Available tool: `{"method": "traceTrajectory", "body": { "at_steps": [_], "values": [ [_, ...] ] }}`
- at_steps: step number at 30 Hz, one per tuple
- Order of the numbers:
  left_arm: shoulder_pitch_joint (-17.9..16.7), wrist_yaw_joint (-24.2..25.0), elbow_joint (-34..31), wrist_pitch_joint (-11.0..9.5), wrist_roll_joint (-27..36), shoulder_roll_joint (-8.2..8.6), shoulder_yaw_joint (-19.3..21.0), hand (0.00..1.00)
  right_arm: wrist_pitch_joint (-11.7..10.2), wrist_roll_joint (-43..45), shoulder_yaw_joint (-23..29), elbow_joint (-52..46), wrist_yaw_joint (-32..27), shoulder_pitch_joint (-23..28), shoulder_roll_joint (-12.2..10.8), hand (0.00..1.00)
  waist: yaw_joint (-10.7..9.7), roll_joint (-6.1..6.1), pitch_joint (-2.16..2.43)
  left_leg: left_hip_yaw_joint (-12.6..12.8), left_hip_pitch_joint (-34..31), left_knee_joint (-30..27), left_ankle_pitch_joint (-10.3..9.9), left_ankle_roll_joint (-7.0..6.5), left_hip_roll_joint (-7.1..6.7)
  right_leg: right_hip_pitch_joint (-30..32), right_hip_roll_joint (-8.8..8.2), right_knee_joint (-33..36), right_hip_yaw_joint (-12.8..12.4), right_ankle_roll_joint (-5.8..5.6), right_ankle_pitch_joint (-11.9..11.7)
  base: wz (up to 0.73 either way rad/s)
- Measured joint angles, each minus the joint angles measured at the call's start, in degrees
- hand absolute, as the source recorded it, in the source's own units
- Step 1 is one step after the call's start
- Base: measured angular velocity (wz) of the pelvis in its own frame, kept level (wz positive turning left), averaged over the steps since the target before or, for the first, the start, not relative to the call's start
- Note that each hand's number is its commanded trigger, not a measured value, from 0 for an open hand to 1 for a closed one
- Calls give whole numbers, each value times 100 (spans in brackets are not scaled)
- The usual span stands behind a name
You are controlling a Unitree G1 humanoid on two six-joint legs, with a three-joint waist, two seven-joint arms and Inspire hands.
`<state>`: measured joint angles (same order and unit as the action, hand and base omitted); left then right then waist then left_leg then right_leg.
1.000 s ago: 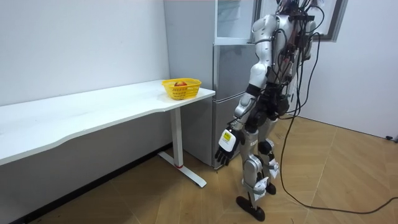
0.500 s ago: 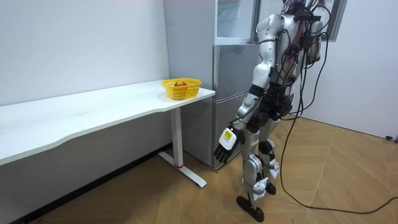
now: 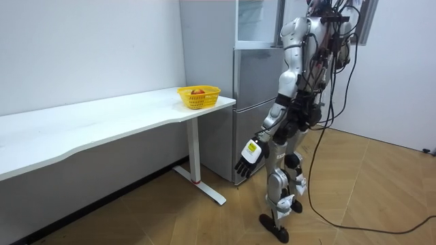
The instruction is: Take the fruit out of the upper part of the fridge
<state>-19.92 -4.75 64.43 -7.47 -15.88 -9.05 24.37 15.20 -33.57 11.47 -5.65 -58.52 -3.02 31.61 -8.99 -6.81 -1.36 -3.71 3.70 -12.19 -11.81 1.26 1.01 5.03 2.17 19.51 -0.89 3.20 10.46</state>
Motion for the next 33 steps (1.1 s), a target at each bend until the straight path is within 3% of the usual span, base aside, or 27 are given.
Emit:
{"method": "traceTrajectory", "body": {
  "at_steps": [1, 5, 8, 12, 13, 14, 19, 26, 33],
  "values": [
    [23, -10, 28, -2, 1, -1, 24, 0, 2, 102, -136, -54, 24, 1, 0, 0, -1, -2, -1, 0, -6, 3, 4, 7, 13, -2, 13, -11, 5, 60, -45, 0],
    [40, -43, 98, -25, 35, -6, 3, 0, 95, 278, -408, -528, 43, 248, 7, 0, 3, -16, -9, 0, 7, 14, 14, 15, 25, -18, 32, -14, 6, 80, -42, -1],
    [14, -207, 98, -109, 35, -15, 21, 0, 241, 275, -713, -942, 143, 431, 99, 0, -146, -97, -54, -30, 7, 50, 27, 38, 66, -60, 50, -110, 93, 116, -74, 9],
    [6, -407, 88, -167, 34, -25, 20, 0, 515, 261, -1279, -1035, 571, 456, 921, 0, -279, -131, -72, -33, -3, 85, 20, 79, 136, -126, 101, -272, 146, 147, -162, 5],
    [-20, -495, 106, -172, 45, -56, 16, 0, 551, 281, -1275, -1044, 672, 457, 989, 0, -343, -164, -91, -33, 0, 88, 20, 84, 145, -160, 112, -280, 141, 151, -167, -5],
    [-14, -518, 128, -172, 46, -72, 7, 0, 551, 464, -1275, -1043, 625, 461, 997, 0, -359, -170, -94, -33, 2, 88, 11, 97, 148, -172, 115, -283, 139, 152, -167, -8],
    [66, -710, 142, -198, 75, -151, -204, 0, 481, 3070, -1340, -1038, 417, 585, 1196, 0, -332, -168, -94, -31, 2, 135, -4, 115, 150, -35, 169, -169, -14, 153, -165, -17],
    [59, -931, 167, -194, 67, -153, -271, 0, 481, 3609, -1386, -1038, 626, 585, 1201, 0, -307, -169, -94, -271, 5, 129, 33, 167, 151, -23, 199, -154, -25, 224, -195, -3],
    [24, -1013, 201, -178, 68, -151, -480, 0, 467, 4198, -1427, -1050, 747, 585, 1206, 0, -308, -181, -98, -280, 4, 53, 77, 183, 152, -1, 190, -100, 36, 195, -132, 3]
  ]
}}
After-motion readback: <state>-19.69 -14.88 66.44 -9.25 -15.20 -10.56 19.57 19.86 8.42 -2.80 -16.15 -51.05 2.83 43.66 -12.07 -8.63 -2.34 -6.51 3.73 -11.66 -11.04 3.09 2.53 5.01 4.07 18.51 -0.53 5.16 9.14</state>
